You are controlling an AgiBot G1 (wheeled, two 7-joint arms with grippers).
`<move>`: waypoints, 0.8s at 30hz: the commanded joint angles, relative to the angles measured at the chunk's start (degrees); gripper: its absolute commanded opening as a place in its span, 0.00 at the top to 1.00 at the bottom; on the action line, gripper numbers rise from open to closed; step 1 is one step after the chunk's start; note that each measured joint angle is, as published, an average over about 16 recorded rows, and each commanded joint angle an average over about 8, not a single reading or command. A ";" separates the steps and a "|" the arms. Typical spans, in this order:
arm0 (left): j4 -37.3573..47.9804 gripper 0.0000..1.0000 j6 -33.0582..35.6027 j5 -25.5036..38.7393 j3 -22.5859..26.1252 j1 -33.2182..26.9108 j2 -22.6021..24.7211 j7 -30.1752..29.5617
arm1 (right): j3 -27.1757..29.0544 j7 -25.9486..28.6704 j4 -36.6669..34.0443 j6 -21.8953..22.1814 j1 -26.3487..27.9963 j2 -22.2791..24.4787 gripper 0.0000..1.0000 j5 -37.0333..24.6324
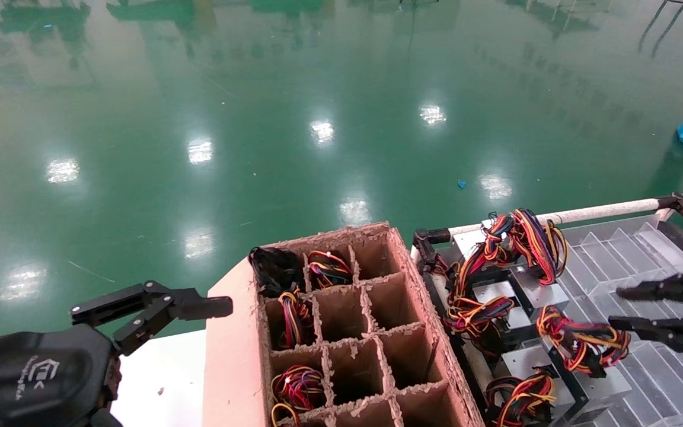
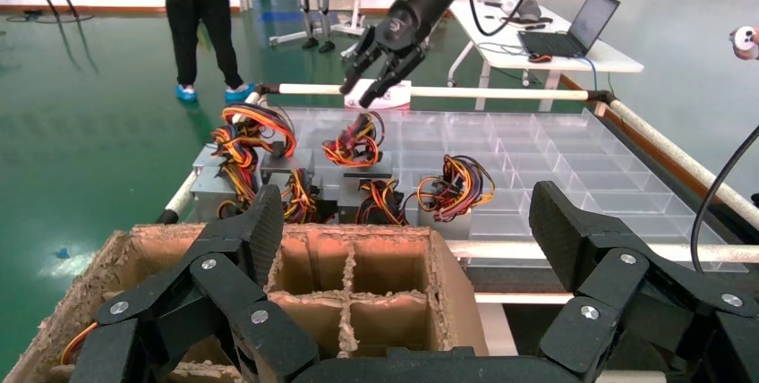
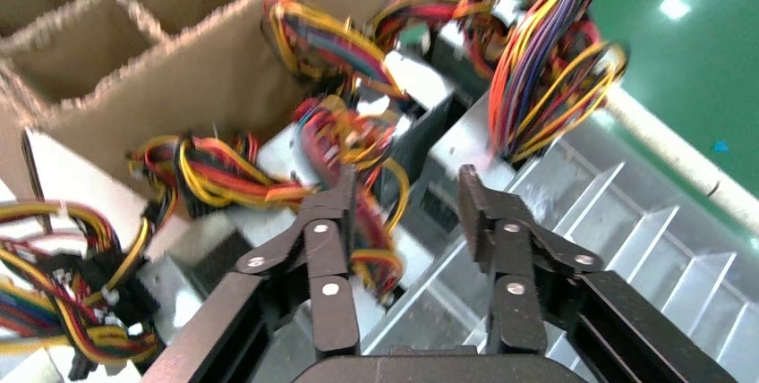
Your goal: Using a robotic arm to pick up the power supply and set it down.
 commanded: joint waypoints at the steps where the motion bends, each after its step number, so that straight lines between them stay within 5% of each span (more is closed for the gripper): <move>1: 0.00 0.00 0.00 0.00 0.00 0.00 0.00 0.00 | 0.19 0.66 0.63 -0.07 0.32 0.37 0.00 0.53; 10: 0.02 0.00 -0.02 -0.01 0.00 0.00 0.00 0.01 | 4.95 3.70 4.72 -0.28 -3.04 1.64 0.00 5.03; 24: 0.03 0.00 -0.01 -0.02 0.01 -0.01 -0.01 0.02 | 20.29 8.73 17.73 0.82 -15.08 0.13 0.00 4.06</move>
